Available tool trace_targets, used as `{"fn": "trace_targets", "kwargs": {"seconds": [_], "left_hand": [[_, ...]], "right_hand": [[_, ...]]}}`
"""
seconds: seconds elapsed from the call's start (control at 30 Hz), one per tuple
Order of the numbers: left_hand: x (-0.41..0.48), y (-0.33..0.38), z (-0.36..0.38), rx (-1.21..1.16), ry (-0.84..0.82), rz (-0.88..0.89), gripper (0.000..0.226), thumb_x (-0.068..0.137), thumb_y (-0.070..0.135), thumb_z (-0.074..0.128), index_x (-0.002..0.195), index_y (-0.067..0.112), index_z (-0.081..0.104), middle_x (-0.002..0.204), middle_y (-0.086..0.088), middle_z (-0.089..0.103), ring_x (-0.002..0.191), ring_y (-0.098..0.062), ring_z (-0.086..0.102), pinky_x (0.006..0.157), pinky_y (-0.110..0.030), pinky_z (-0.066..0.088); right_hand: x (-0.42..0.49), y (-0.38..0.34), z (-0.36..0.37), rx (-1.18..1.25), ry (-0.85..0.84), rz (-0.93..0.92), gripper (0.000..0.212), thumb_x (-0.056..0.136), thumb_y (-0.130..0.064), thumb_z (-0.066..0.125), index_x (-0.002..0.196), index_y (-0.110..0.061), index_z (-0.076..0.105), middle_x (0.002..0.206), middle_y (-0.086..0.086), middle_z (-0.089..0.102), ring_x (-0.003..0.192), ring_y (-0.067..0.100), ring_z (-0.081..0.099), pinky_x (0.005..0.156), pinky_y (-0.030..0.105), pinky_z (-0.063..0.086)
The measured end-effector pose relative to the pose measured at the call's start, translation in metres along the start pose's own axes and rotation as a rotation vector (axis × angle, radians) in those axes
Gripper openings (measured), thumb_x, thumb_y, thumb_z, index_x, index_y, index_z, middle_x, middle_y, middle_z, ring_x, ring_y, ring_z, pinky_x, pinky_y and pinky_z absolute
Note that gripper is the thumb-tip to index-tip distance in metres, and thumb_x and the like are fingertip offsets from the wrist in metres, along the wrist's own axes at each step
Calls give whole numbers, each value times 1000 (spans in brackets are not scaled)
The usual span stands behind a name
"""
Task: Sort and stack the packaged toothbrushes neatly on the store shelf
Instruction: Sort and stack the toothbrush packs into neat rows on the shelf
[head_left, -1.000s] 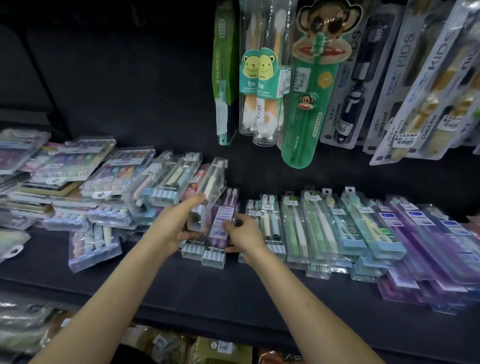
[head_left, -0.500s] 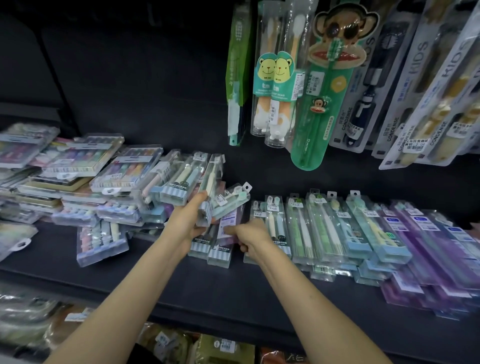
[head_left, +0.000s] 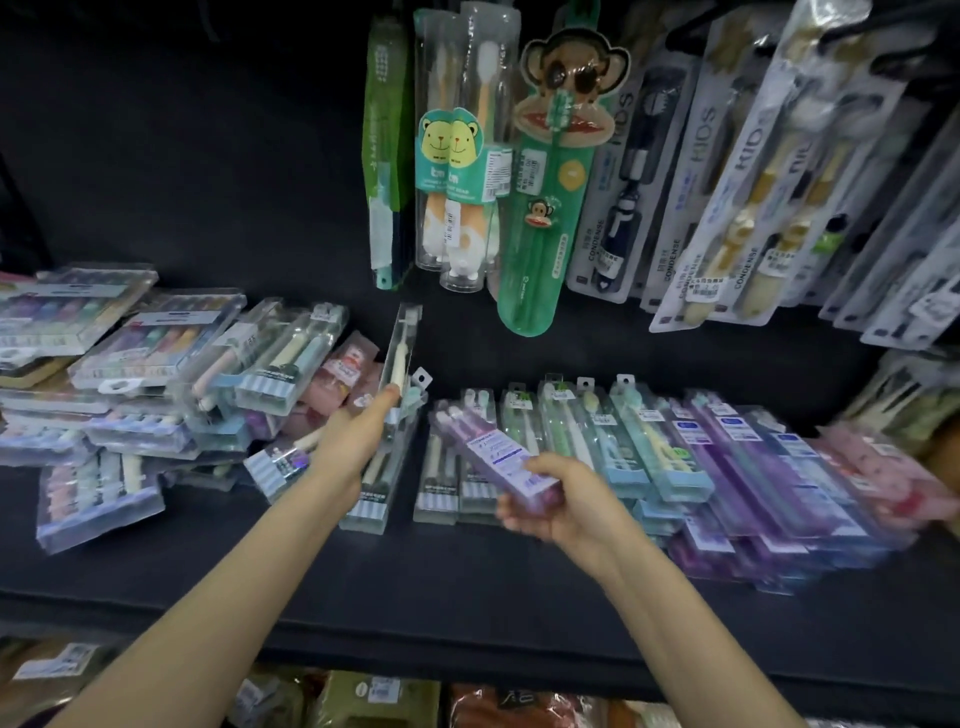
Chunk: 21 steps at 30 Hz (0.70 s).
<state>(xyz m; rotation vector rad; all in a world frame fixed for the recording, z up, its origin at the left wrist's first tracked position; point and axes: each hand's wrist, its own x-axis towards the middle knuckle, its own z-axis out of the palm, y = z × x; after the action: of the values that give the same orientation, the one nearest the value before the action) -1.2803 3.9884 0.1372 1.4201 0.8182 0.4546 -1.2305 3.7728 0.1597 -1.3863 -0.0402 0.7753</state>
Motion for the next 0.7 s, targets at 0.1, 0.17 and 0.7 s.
{"fn": "trace_targets", "kwargs": {"seconds": [0.1,0.17,0.7], "left_hand": [[-5,-3,7,109,29,27,55,84,57,58,110,8,56,108,-9,60,108,-30,55,91,-39,41],[-11,-3,14,132,14,41,47,85,55,58,99,10,56,99,-8,60,103,-32,55,86,-38,41],[-56,-11,75,362,-170,232,34,92,46,53,76,16,50,67,-6,49,60,-18,45,58,-29,35]], "right_hand": [[-15,0,-25,203,-103,10,24,91,-6,44,102,6,60,84,29,69,68,35,70,51,31,56],[-24,2,-41,191,-103,-45,25,91,-4,44,111,2,58,89,29,68,62,30,66,48,29,52],[-58,-20,-145,-962,731,-627,38,97,-18,50,135,-18,55,88,-1,56,89,21,52,75,28,35]]}}
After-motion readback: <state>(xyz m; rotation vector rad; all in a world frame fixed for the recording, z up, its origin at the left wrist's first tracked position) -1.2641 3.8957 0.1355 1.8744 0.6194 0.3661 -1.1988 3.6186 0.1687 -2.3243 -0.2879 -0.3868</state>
